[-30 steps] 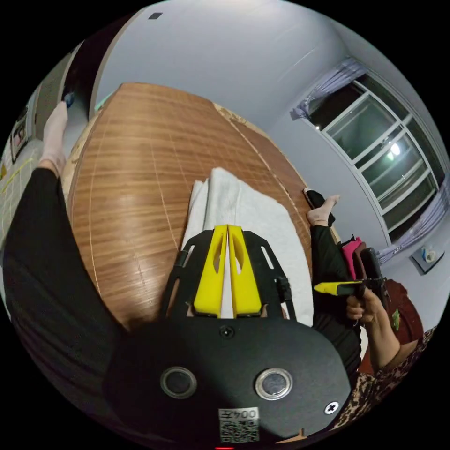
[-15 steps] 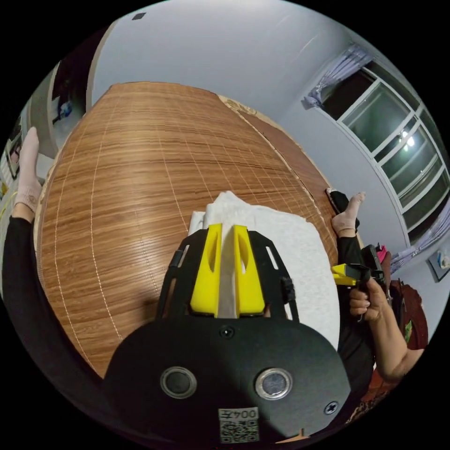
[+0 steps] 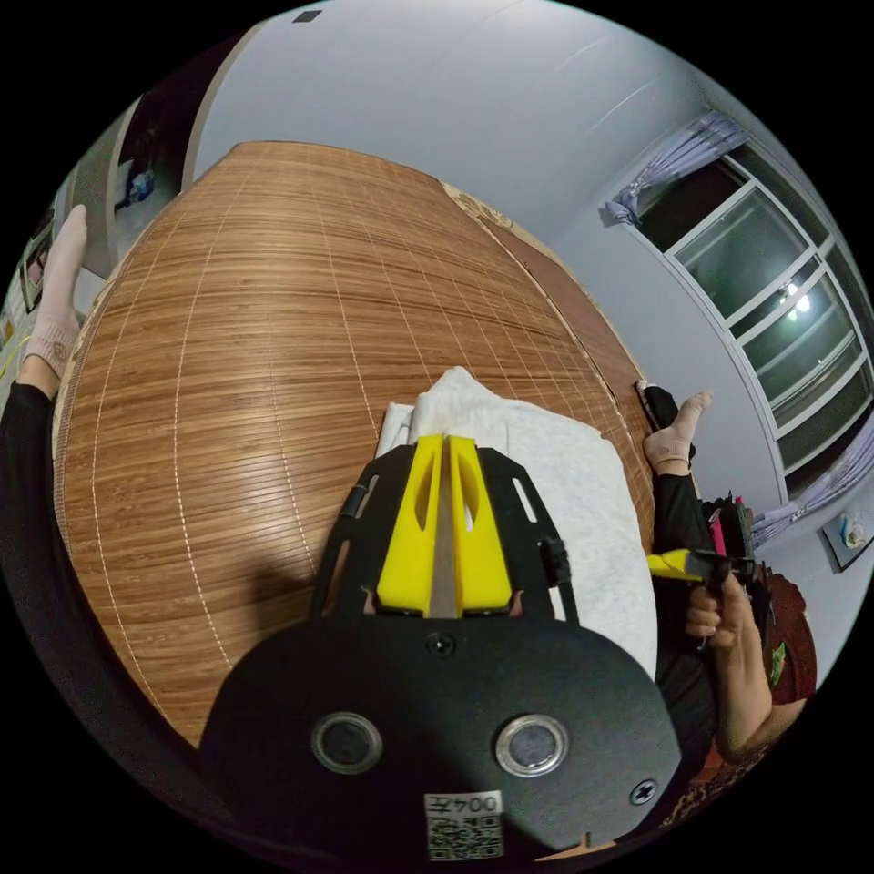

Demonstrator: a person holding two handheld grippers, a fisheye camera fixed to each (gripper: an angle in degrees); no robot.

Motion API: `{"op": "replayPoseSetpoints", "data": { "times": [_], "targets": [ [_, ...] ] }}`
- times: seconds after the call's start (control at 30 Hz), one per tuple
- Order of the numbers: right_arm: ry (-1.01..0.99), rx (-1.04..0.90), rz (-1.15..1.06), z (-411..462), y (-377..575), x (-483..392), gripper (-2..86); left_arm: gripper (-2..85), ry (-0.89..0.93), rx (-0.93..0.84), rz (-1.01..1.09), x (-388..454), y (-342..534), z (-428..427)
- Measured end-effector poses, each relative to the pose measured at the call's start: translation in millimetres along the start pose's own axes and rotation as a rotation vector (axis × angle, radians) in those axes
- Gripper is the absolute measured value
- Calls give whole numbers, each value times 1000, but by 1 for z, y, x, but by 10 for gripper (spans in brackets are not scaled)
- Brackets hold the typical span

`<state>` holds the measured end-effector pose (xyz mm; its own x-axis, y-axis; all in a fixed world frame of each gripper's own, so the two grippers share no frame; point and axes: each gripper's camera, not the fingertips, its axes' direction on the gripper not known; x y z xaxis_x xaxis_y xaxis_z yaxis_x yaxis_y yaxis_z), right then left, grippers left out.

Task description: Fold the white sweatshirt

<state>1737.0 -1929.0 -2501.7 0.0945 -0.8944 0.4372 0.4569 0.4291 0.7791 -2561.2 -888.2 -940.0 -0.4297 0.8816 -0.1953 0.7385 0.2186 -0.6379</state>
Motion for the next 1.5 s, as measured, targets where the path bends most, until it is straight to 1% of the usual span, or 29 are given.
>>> {"op": "replayPoseSetpoints", "data": {
  "times": [0.07, 0.2, 0.27, 0.3, 0.33, 0.37, 0.43, 0.5, 0.63, 0.73, 0.77, 0.83, 0.9, 0.93, 1.0, 1.07, 1.13, 1.23, 1.33, 1.4, 1.5],
  "targets": [
    [-24, -62, -1, 13, 25, -7, 161, 8, 0, -1, -1, 2, 0, 0],
    [8, -220, -10, 64, 64, -32, 185, 8, 8, -3, -6, 5, 1, 0],
    [41, -302, -1, 92, 75, -36, 179, 8, 9, -3, -7, 6, 2, 0],
    [28, -310, 6, 104, 80, -37, 162, 8, 9, -2, -7, 8, 2, 0],
    [14, -307, -2, 108, 82, -40, 147, 8, 9, -1, -5, 8, 3, 0],
    [63, -278, -26, 112, 86, -50, 123, 8, 11, 0, -7, 9, 4, 0],
    [169, -264, -105, 119, 94, -74, 101, 9, 17, -1, -12, 10, 5, 0],
    [329, -304, -145, 143, 106, -82, 94, 9, 32, -3, -20, 9, 6, 2],
    [318, -295, -125, 160, 117, -81, 99, 9, 52, -8, -32, 10, 8, 4],
    [318, -262, -117, 155, 138, -92, 105, 10, 135, -17, -81, 0, 8, 2],
    [354, -225, -136, 151, 151, -100, 106, 10, 182, -5, -106, -4, 9, -5],
    [401, -141, -188, 147, 170, -115, 106, 11, 189, 42, -113, -2, 15, -31],
    [414, -38, -253, 148, 188, -131, 105, 12, 186, 66, -36, 10, 27, -75],
    [420, -18, -267, 150, 191, -134, 103, 13, 185, 59, -17, 15, 32, -86],
    [451, 25, -326, 166, 200, -149, 99, 16, 191, -7, 43, 32, 67, -122],
    [486, 40, -366, 182, 205, -159, 97, 22, 194, -62, 55, 44, 102, -138],
    [529, 50, -385, 199, 210, -166, 98, 30, 212, -101, 24, 51, 139, -142],
    [592, 89, -422, 222, 220, -177, 102, 52, 261, -144, -68, 61, 185, -126],
    [644, 100, -467, 241, 229, -188, 103, 99, 160, -193, -14, 91, 203, -97],
    [676, 87, -487, 255, 232, -193, 103, 127, 30, -249, 64, 112, 203, -75],
    [736, 39, -515, 274, 233, -195, 103, 121, -14, -306, 49, 110, 207, -52]
  ]
}}
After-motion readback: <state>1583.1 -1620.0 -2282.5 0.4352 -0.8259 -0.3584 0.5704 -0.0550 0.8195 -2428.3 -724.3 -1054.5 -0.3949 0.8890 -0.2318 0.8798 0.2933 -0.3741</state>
